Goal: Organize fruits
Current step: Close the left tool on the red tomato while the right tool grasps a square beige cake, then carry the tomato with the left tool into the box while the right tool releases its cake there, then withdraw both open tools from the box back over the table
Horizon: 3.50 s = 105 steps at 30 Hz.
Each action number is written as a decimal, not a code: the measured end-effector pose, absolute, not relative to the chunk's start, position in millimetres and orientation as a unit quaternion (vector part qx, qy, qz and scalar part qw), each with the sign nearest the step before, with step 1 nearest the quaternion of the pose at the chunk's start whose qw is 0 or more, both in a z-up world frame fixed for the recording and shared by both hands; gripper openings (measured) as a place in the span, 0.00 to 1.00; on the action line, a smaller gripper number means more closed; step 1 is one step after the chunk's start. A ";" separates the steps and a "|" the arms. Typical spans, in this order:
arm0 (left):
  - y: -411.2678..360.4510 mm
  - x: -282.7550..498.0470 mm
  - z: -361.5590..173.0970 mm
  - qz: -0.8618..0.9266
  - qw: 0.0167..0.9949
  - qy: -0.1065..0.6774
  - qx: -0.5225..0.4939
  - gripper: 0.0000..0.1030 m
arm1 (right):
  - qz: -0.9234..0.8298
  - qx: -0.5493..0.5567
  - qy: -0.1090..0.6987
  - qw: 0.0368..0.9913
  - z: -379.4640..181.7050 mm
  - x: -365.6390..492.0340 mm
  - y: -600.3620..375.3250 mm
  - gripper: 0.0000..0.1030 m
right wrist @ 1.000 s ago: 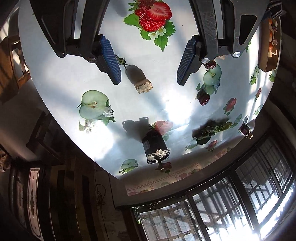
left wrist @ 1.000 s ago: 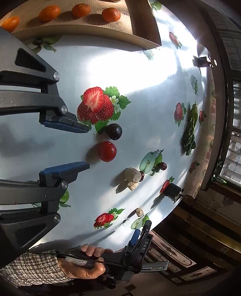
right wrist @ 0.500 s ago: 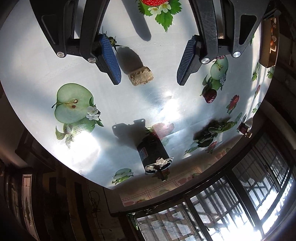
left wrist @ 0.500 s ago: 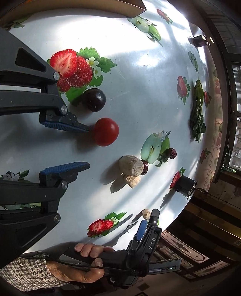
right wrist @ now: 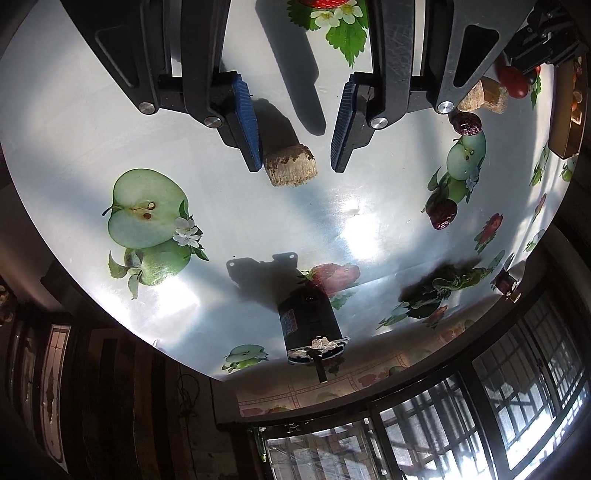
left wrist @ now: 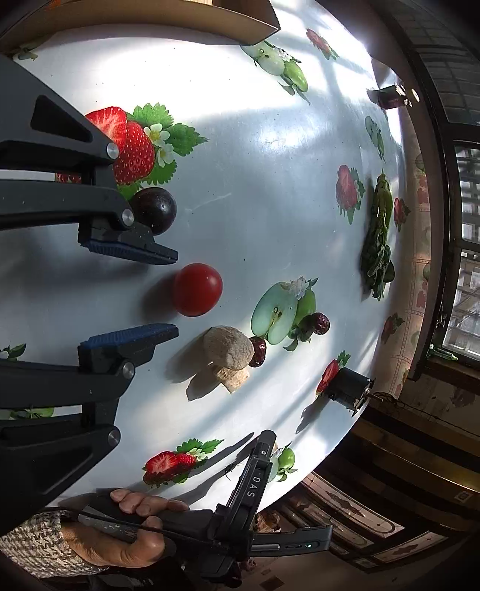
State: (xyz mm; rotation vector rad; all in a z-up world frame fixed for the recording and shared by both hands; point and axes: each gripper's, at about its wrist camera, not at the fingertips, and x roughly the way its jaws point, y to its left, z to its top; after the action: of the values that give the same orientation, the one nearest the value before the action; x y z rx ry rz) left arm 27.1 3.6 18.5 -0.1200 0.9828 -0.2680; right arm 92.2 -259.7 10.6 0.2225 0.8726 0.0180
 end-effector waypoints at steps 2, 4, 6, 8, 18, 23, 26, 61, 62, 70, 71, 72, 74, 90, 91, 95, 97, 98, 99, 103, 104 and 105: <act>3.7 31.7 19.1 -0.120 0.872 0.471 -0.057 0.39 | 0.008 0.108 0.421 0.900 10.3 90.9 -260.4 0.39; 1.0 36.9 20.0 -0.118 0.876 0.465 -0.051 0.41 | 0.005 0.110 0.421 0.900 10.3 90.2 -261.2 0.35; -4.3 42.1 19.3 -0.117 0.879 0.460 -0.042 0.42 | 0.006 0.113 0.422 0.900 10.3 89.9 -262.7 0.33; -10.6 46.3 16.8 -0.121 0.878 0.462 -0.036 0.42 | 0.008 0.118 0.423 0.899 10.4 89.9 -264.7 0.30; -5.0 29.2 22.1 -0.103 0.880 0.460 -0.054 0.29 | 0.035 0.159 0.417 0.894 15.5 84.5 -275.7 0.29; 30.1 -2.8 50.3 -0.100 0.888 0.440 -0.093 0.29 | 0.076 0.211 0.390 0.893 27.6 74.0 -283.7 0.29; 67.4 -28.9 68.9 -0.085 0.895 0.421 -0.119 0.29 | 0.099 0.232 0.379 0.891 33.2 66.7 -281.3 0.29; 344.8 44.9 48.3 0.044 0.852 0.488 -0.183 0.29 | 0.322 -0.042 0.466 0.823 42.3 58.2 184.6 0.30; 344.4 49.2 48.3 0.048 0.851 0.491 -0.179 0.29 | 0.320 -0.043 0.472 0.820 37.9 62.3 188.1 0.30; 345.2 73.6 37.3 0.049 0.847 0.502 -0.170 0.29 | 0.310 -0.074 0.490 0.811 13.7 79.2 206.1 0.30; 345.7 74.8 36.7 0.048 0.846 0.503 -0.171 0.29 | 0.311 -0.073 0.491 0.811 12.0 79.6 205.8 0.30; 345.9 75.4 36.2 0.048 0.846 0.503 -0.171 0.29 | 0.313 -0.071 0.491 0.810 11.6 78.9 205.8 0.30; 346.1 75.9 35.0 0.049 0.846 0.502 -0.172 0.29 | 0.310 -0.075 0.488 0.812 11.2 77.8 206.9 0.30; 346.9 16.5 91.4 0.048 0.873 0.438 -0.211 0.46 | 0.316 -0.058 0.435 0.841 49.1 49.3 183.7 0.34; 342.8 6.8 99.6 0.048 0.878 0.428 -0.208 0.49 | 0.316 -0.053 0.431 0.844 54.3 44.5 177.5 0.34; 319.8 -35.6 130.2 0.039 0.899 0.386 -0.205 0.60 | 0.317 -0.016 0.418 0.851 72.5 21.2 143.6 0.42; 304.8 -55.5 140.1 0.030 0.906 0.370 -0.205 0.65 | 0.314 -0.001 0.413 0.855 79.2 6.9 124.1 0.45; 298.0 -64.6 143.7 0.024 0.909 0.362 -0.206 0.66 | 0.313 0.008 0.409 0.857 81.9 -2.0 111.7 0.46; 291.2 -74.7 146.9 0.020 0.912 0.354 -0.205 0.68 | 0.310 0.016 0.405 0.860 83.9 -10.8 98.8 0.46; 263.3 -104.4 149.2 0.015 0.920 0.335 -0.201 0.69 | 0.276 0.043 0.392 0.877 86.2 -43.2 37.2 0.54; 257.2 -109.2 147.9 0.015 0.921 0.334 -0.199 0.69 | 0.261 0.049 0.391 0.881 85.2 -50.3 17.3 0.55; 251.0 -112.7 145.7 0.014 0.921 0.336 -0.197 0.69 | 0.243 0.054 0.391 0.886 83.7 -56.1 -3.4 0.55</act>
State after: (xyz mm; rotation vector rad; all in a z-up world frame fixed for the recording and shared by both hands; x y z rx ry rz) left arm -112.7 251.0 145.7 -0.4040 0.6897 0.0279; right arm -56.1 -3.4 83.7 0.1118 0.8126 0.5054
